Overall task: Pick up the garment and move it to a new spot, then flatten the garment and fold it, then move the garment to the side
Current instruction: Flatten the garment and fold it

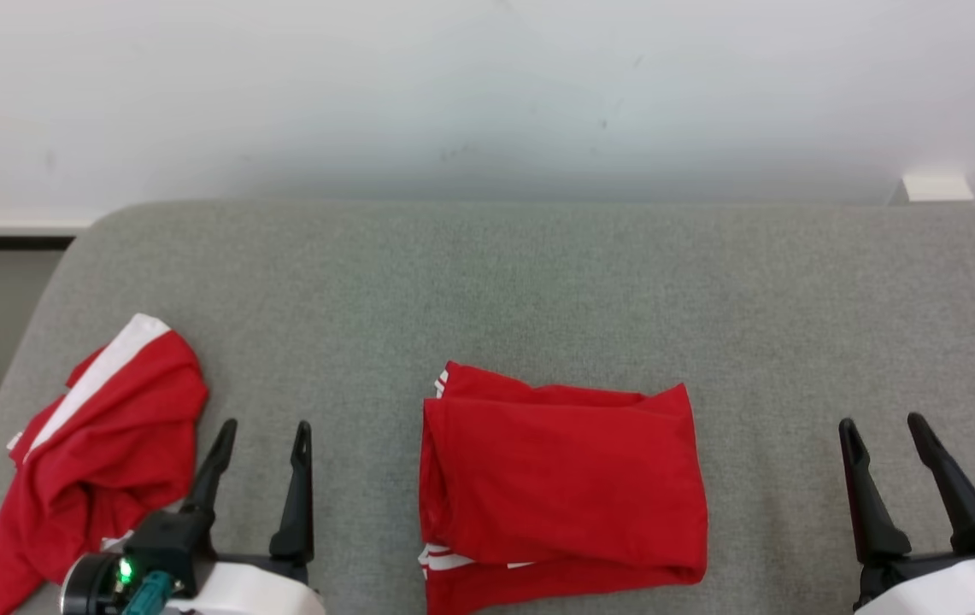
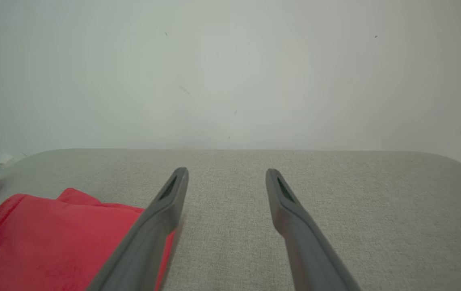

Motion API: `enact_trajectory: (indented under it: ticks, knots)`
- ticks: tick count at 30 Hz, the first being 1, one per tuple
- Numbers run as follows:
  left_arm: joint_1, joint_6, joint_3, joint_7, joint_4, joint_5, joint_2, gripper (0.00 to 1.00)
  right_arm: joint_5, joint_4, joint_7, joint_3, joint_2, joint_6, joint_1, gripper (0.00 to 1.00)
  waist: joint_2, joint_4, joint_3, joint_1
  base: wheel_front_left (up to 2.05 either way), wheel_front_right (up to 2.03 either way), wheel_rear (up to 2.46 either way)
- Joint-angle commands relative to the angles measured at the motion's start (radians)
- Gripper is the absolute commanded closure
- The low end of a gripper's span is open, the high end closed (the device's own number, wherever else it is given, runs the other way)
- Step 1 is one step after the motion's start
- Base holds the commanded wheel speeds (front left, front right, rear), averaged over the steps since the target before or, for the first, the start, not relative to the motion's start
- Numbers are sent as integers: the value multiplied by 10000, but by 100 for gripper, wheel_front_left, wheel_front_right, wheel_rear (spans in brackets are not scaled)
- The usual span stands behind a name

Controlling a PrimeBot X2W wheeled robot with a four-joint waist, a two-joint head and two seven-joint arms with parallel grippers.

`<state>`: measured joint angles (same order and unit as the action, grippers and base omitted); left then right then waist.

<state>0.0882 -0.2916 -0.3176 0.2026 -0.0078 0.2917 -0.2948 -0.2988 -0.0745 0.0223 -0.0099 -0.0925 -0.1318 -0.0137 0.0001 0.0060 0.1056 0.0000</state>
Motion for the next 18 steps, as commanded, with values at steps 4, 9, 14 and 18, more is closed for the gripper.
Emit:
enact_trajectory:
  ticks: [4,9,14,18]
  knots:
    - [-447,-30,-11,-10,137,180,-90,0,82,-331,295,44,93,23,580,0,-1,-37,-627,0,0,0,0]
    - [-820,-28,-50,-36,195,297,-137,0,144,-604,492,-52,166,23,1169,0,-1,-74,-1070,0,0,0,0]
    - [-955,17,-131,-91,195,306,-228,0,211,-840,660,-126,243,23,1536,0,-1,-92,-1224,0,0,0,0]
    - [-987,15,-190,-159,209,309,-271,0,273,-935,778,-159,288,23,1645,0,-1,-98,-1295,0,0,0,0]
